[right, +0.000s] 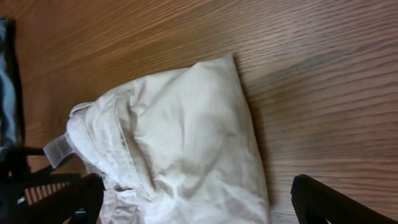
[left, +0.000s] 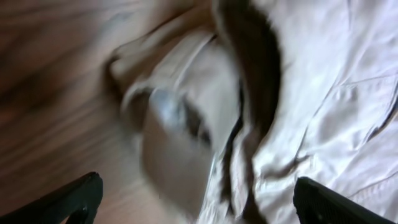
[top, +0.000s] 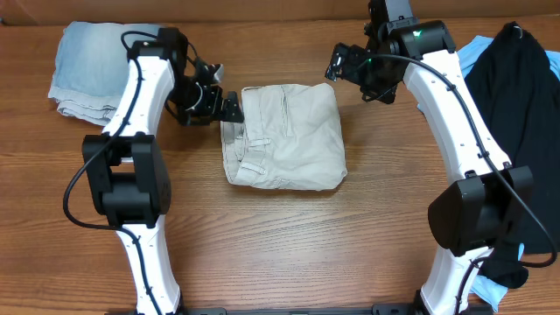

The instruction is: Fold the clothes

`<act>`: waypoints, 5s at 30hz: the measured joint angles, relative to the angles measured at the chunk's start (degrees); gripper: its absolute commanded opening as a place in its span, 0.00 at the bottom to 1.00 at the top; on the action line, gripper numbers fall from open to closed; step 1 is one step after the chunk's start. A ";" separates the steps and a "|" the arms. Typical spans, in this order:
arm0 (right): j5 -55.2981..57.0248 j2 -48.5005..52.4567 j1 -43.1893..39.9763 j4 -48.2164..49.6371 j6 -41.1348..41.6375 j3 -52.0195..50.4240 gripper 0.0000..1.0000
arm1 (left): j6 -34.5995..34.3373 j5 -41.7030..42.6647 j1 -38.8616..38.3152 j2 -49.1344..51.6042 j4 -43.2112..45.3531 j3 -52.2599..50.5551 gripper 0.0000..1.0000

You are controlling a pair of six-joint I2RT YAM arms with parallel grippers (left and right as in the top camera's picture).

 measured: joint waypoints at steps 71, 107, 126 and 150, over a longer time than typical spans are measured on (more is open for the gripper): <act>4.52 0.00 0.00 -3.17 -1.18 -0.04 1.00 | -28.37 14.73 10.25 0.96 12.22 36.20 0.04; 4.50 0.00 0.00 -6.34 -2.71 -0.04 1.00 | -81.88 17.51 28.94 15.56 48.52 35.60 0.04; 5.84 0.00 0.00 -7.89 -3.58 -0.04 1.00 | -32.11 9.88 38.05 15.54 -2.10 35.67 0.93; 5.86 0.00 0.00 -6.82 -3.82 -0.07 1.00 | -9.73 -4.96 32.15 7.37 -1.79 35.76 1.00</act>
